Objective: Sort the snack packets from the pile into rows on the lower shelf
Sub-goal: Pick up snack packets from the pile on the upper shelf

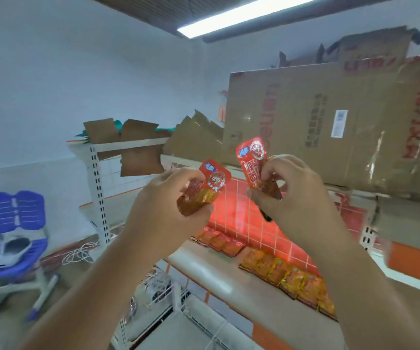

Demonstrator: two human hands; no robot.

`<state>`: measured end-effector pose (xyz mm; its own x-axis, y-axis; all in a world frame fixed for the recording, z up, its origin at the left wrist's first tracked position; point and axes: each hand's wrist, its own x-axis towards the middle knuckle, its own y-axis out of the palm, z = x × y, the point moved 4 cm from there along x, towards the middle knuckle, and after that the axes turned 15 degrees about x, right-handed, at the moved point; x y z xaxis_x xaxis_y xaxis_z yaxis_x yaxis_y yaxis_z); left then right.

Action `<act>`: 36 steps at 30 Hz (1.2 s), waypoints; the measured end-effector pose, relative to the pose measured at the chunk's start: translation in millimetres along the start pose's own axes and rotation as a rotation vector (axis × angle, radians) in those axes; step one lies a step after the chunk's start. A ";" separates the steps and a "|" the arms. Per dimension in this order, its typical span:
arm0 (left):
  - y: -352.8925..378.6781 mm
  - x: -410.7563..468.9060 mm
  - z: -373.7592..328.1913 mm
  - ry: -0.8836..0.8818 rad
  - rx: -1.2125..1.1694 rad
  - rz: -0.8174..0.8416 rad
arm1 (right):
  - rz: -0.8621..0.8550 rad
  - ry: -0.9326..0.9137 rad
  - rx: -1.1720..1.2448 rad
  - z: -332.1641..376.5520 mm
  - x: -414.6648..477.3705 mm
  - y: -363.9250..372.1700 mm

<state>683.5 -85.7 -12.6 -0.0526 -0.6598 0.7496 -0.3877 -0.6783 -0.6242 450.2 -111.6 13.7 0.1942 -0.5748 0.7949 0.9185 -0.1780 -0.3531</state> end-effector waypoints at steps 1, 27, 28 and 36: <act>4.0 -1.6 12.4 -0.024 0.008 0.009 | 0.007 0.021 0.010 -7.1 -0.4 11.8; 323.8 75.9 285.4 -0.283 -0.040 0.507 | 0.110 0.693 0.002 -368.4 52.8 260.4; 340.8 72.7 290.6 -0.294 -0.043 0.551 | 0.124 0.723 -0.009 -377.6 49.9 267.5; 448.4 58.4 316.3 -0.232 0.019 0.664 | 0.265 0.953 -0.273 -435.3 8.1 324.3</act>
<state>797.7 -530.6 -318.4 -0.0740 -0.9869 0.1433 -0.3251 -0.1120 -0.9390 599.6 -521.7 -309.1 -0.0848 -0.9964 -0.0054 0.7530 -0.0605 -0.6552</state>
